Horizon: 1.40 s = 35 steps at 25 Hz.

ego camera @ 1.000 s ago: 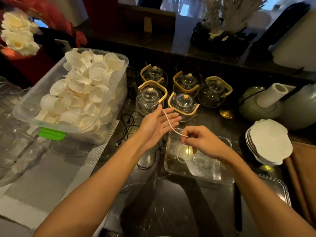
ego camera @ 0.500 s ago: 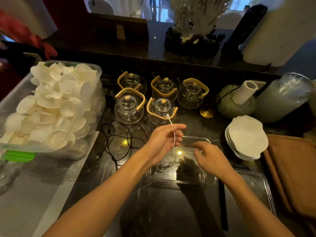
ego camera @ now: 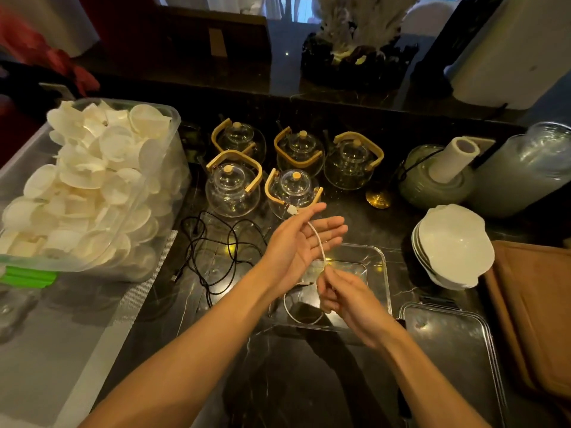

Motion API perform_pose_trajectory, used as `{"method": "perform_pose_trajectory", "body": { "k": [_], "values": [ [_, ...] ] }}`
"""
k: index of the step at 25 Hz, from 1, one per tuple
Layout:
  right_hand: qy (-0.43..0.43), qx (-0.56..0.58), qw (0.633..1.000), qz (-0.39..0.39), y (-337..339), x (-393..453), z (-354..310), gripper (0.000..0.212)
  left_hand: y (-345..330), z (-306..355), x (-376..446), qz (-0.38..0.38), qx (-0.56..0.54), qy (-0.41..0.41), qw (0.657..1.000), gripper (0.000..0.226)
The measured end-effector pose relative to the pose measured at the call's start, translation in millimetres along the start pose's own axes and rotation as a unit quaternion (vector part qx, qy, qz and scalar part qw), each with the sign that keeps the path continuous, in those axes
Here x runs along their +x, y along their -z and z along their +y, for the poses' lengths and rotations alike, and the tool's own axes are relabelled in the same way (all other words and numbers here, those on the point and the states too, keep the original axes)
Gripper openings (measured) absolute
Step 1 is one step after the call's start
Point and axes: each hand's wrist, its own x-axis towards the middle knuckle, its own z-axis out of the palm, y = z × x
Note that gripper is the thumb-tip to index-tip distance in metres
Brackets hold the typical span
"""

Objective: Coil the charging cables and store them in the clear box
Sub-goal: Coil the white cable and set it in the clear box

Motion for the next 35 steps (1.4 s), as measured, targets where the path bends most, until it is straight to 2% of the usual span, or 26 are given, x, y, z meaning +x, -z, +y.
{"method": "perform_pose_trajectory", "body": {
  "k": [2,4,10,13,16,20,23,25,27,30,33,35],
  "values": [
    [-0.011,0.039,0.999,-0.03,-3,-2,1,0.04,1,-5,4,-0.002,-0.027,0.002,1.0,0.046],
    [-0.021,0.032,0.998,-0.055,-3,-4,1,0.039,1,-10,9,-0.007,-0.041,0.005,0.999,0.052],
    [-0.044,0.014,0.994,-0.096,0,-8,-2,0.036,-1,-20,6,-0.064,-0.042,0.035,0.996,0.051],
    [-0.054,0.017,0.992,-0.112,1,-8,1,0.037,2,-22,5,-0.06,-0.035,0.064,0.996,0.052],
    [-0.069,-0.013,0.994,-0.087,3,-7,3,0.038,7,-17,3,-0.049,-0.041,0.074,0.995,0.057],
    [-0.068,-0.028,0.997,0.004,3,-4,8,0.036,10,-2,-3,-0.067,-0.072,0.062,0.993,0.059],
    [-0.037,-0.14,0.988,0.058,7,2,3,0.038,10,5,-14,-0.106,-0.011,0.082,0.991,0.061],
    [-0.024,-0.184,0.982,0.046,15,8,-6,0.041,11,6,-20,-0.15,0.031,0.111,0.982,0.066],
    [-0.046,-0.174,0.984,0.014,22,14,-20,0.034,14,5,-25,-0.166,0.07,0.147,0.972,0.067],
    [-0.099,-0.141,0.985,-0.016,29,30,-48,0.029,20,-1,-25,-0.126,0.165,0.199,0.958,0.065],
    [-0.128,-0.23,0.965,0.013,27,47,-75,0.03,27,-7,-21,-0.095,0.253,0.243,0.932,0.072],
    [-0.123,-0.28,0.952,0.024,21,48,-88,0.025,31,-11,-19,-0.081,0.272,0.257,0.924,0.078]
  ]
}}
